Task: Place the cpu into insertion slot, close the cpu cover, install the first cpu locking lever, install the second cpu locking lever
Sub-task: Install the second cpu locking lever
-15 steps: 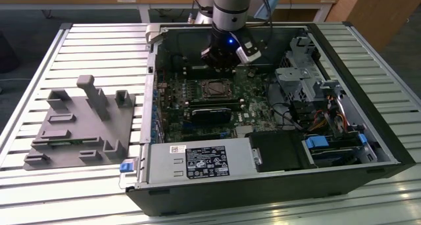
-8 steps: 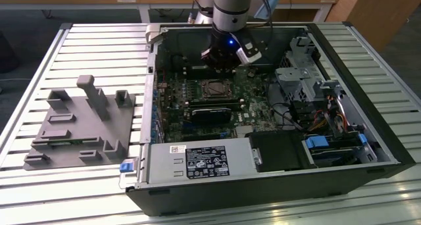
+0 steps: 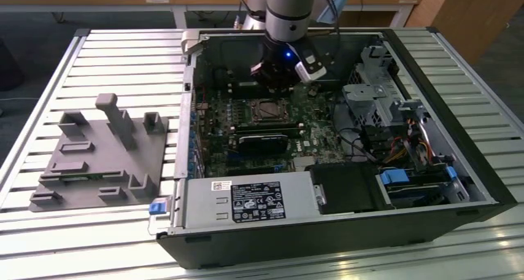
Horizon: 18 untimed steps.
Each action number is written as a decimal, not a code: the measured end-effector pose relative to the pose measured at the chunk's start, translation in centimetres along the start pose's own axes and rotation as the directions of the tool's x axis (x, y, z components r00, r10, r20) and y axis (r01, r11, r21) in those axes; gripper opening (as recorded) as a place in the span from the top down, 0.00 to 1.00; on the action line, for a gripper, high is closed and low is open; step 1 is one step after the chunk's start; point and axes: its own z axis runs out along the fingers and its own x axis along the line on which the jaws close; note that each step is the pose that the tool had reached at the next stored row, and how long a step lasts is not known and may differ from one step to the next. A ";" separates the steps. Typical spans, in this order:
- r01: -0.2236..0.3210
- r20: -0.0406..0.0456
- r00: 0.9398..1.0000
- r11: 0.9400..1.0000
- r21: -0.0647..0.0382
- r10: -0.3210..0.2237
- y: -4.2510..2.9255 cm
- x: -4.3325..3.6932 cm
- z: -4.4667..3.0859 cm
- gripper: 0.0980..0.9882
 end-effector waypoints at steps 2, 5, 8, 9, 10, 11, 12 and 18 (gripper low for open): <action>0.000 0.000 1.000 1.000 0.000 0.000 -0.17 0.01 -0.01 0.99; 0.000 0.000 1.000 1.000 0.000 0.000 -0.31 0.01 -0.02 0.99; 0.000 0.000 1.000 1.000 0.000 0.000 -0.30 0.01 -0.31 0.99; 0.000 0.000 1.000 1.000 0.000 0.000 -0.29 0.01 -0.53 0.99; 0.000 0.000 1.000 1.000 0.000 0.000 -0.27 0.01 -0.77 0.99; 0.000 0.000 1.000 1.000 0.000 0.000 -0.25 0.01 -1.02 0.99; 0.000 0.000 1.000 1.000 0.000 0.000 -0.24 0.00 -1.25 0.99; 0.000 0.000 1.000 1.000 0.000 0.000 -0.32 0.00 -1.95 0.99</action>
